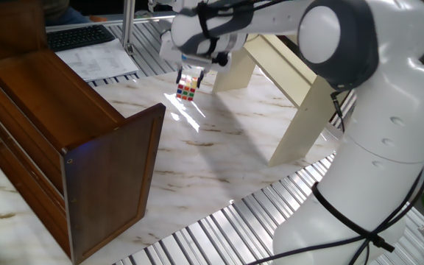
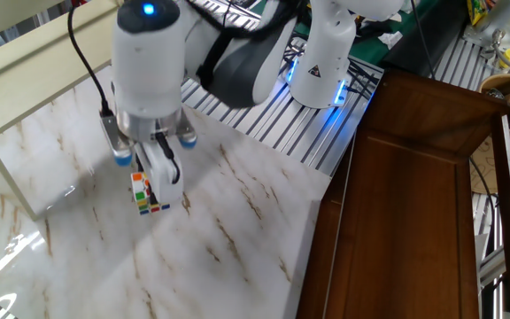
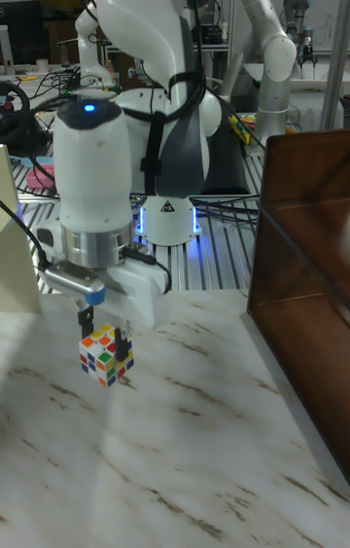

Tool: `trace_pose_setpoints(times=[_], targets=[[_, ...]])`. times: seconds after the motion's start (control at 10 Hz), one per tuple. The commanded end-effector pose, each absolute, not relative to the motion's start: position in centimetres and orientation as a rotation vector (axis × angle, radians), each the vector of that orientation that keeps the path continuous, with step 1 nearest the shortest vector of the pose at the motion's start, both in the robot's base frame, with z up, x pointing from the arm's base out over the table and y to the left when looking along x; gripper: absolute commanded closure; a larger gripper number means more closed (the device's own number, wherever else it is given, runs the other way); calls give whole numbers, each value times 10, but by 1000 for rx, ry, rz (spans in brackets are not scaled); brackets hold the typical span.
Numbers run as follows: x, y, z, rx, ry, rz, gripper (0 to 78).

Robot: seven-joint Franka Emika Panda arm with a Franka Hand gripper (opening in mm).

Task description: Put the object on the shelf

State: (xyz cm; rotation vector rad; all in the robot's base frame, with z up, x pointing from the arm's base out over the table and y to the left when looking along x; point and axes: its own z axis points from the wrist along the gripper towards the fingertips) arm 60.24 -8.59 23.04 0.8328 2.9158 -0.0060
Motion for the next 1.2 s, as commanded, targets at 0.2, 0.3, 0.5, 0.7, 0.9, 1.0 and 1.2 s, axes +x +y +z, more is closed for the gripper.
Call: trace_pose_setpoints(times=[0.2,0.3,0.5,0.7,0.9,1.0,1.2], targets=[[603,-82,272,814,2970,-8,760],[606,-84,274,810,2978,-11,760],[608,-84,275,800,2992,-6,760],[608,-84,275,824,2987,-8,760],[608,-84,275,865,2971,-10,760],[608,-84,275,868,2968,-11,760],[608,-84,275,885,2910,-26,760]])
